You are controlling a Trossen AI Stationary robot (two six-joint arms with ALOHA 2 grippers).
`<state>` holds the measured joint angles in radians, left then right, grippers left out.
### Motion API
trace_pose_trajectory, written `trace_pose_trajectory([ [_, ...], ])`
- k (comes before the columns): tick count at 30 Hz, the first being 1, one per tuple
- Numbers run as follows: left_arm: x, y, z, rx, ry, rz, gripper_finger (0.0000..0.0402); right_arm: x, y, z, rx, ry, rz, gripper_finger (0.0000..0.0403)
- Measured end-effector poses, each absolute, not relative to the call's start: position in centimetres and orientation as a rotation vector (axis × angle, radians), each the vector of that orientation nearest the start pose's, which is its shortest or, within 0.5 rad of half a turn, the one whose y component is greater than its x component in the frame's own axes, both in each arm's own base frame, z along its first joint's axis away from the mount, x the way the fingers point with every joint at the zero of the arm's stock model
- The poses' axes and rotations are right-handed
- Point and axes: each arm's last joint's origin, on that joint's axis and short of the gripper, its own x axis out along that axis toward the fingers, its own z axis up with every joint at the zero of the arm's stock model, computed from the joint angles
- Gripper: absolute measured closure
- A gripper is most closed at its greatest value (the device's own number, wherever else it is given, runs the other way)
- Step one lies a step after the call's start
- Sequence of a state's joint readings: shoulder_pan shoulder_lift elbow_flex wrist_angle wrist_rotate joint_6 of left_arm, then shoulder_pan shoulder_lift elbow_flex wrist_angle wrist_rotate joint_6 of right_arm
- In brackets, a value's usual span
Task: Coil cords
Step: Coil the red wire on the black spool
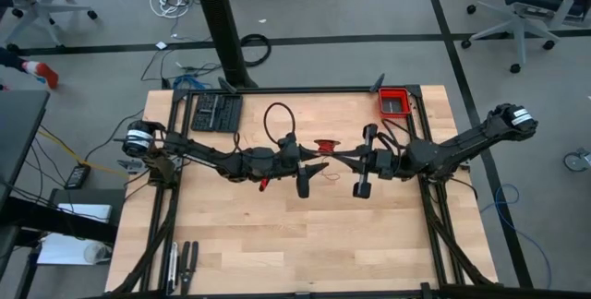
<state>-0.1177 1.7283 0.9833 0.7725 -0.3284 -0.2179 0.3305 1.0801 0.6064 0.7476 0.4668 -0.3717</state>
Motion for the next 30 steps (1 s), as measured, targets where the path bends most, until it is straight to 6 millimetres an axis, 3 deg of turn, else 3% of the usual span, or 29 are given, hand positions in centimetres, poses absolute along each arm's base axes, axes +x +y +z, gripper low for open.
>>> trace_pose_trajectory([
  [2,37.6,-3.5,24.3,-0.21,-0.027,0.21,0.0256,22.2,6.3,30.4,-0.26,-0.232,-0.178,0.0402],
  [6,37.6,-3.5,24.0,-0.18,0.004,0.215,0.0362,21.9,6.2,30.8,-0.253,-0.252,-0.171,0.0402],
  [8,37.6,-3.5,24.0,-0.158,0.006,0.213,0.0388,21.7,6.1,30.9,-0.253,-0.252,-0.168,0.0402],
  [14,37.3,-3.5,24.2,-0.097,0.046,0.214,0.0399,21.3,6.0,30.8,-0.263,-0.198,-0.169,0.0402],
  [19,35.7,-3.3,25.6,-0.006,0.146,0.213,0.04,20.3,5.6,30.7,-0.244,-0.128,-0.187,0.0402],
  [26,33.1,-3.1,29.0,0.1,0.153,0.203,0.04,19.4,4.9,30.8,-0.066,-0.096,-0.142,0.0402],
  [30,32.6,-3.4,29.8,0.168,0.133,0.187,0.04,19.9,4.4,30.2,0.051,-0.057,-0.085,0.0402],
])
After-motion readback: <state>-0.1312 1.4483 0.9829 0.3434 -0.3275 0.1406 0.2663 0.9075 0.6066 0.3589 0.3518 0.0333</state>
